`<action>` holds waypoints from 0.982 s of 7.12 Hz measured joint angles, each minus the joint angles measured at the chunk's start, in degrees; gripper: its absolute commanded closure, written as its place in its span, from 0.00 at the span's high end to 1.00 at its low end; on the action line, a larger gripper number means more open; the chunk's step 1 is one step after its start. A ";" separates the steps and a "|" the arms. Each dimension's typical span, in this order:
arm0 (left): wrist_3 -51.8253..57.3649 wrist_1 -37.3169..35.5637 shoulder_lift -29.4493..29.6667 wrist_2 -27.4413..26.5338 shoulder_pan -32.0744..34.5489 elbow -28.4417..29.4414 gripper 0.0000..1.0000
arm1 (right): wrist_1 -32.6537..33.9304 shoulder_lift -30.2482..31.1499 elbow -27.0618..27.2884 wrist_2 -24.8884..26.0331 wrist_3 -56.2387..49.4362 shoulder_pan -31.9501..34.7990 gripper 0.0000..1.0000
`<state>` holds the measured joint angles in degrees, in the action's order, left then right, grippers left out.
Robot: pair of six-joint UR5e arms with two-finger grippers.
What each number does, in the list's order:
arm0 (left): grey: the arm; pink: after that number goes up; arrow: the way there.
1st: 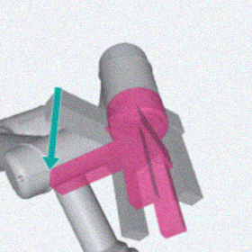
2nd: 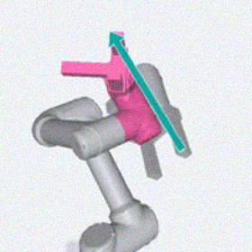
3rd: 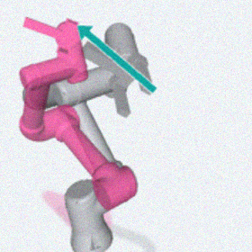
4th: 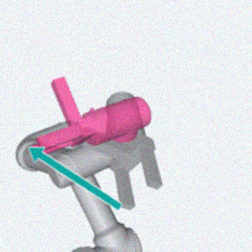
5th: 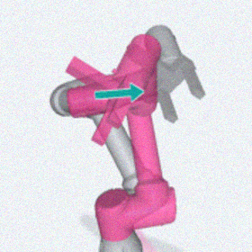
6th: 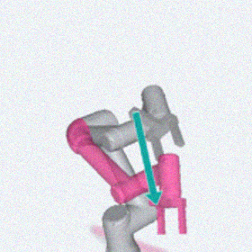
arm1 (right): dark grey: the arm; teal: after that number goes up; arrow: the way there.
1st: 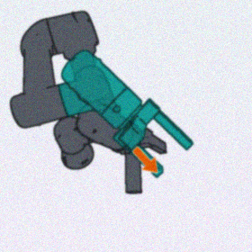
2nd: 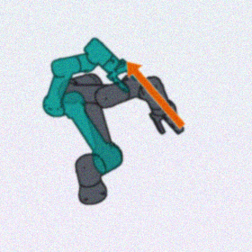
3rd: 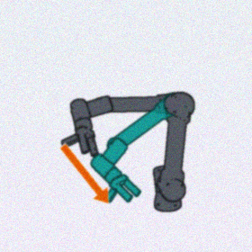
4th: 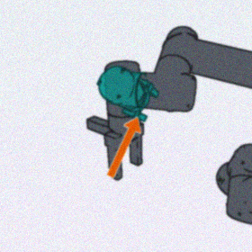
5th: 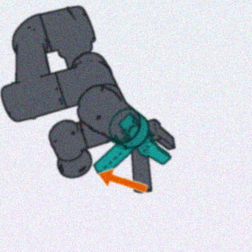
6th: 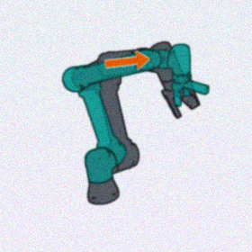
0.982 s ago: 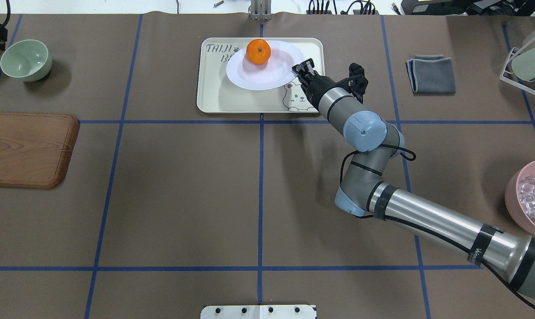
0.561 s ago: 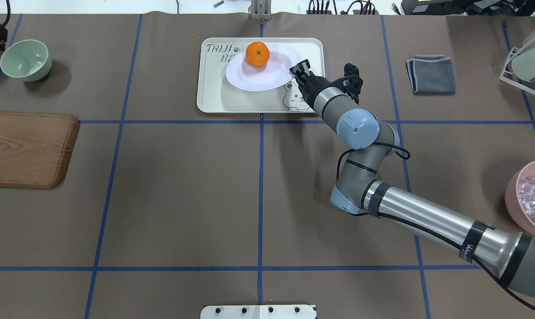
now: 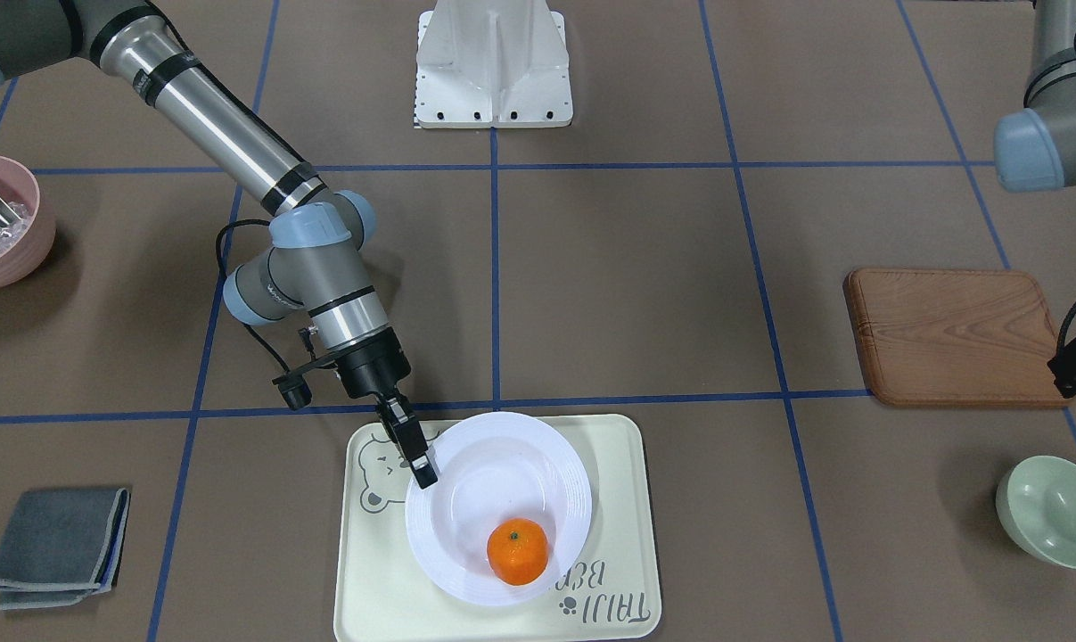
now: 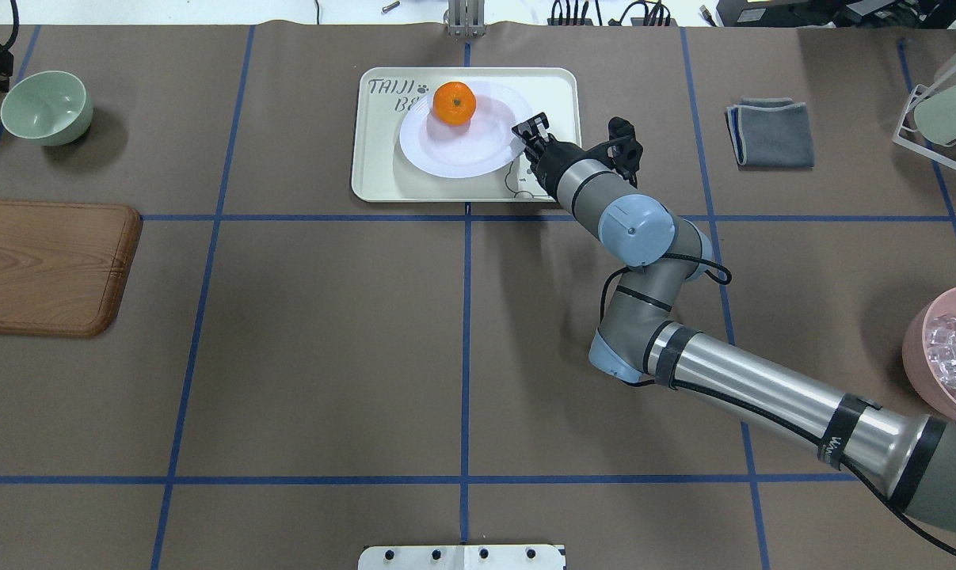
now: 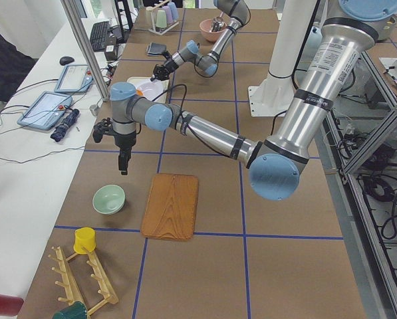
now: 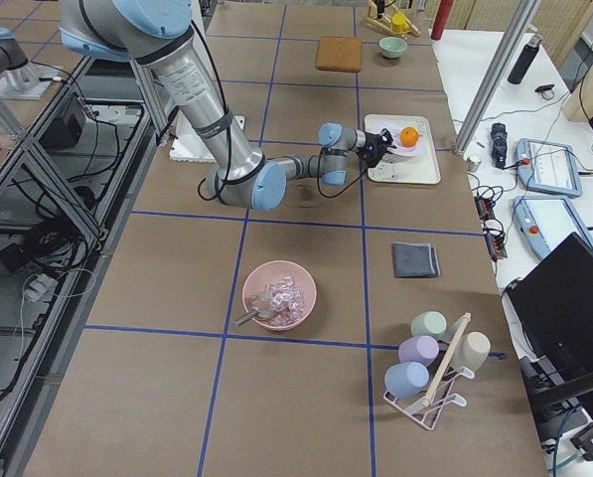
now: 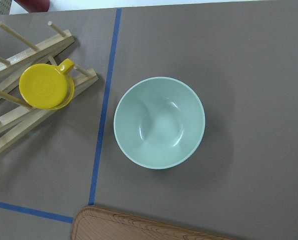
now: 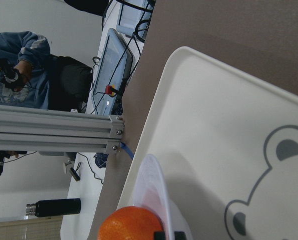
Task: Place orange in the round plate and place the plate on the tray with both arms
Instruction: 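Open the right gripper and pull it back from the plate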
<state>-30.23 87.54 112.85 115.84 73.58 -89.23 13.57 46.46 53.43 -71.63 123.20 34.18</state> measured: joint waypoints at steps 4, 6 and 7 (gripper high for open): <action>-0.02 0.00 -0.09 0.00 0.01 0.02 0.99 | 21.67 3.35 12.77 -13.71 -15.30 4.07 1.00; -0.06 -0.02 -0.03 0.02 0.06 -0.03 0.99 | 35.88 8.56 22.14 -27.45 -30.48 9.30 1.00; 0.00 -0.05 -0.08 0.06 0.07 -0.08 0.99 | 40.95 12.10 26.38 -36.55 -38.73 14.07 1.00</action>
<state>-30.24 87.48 112.77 115.90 73.65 -89.31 54.52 58.56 79.81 -108.17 84.47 48.25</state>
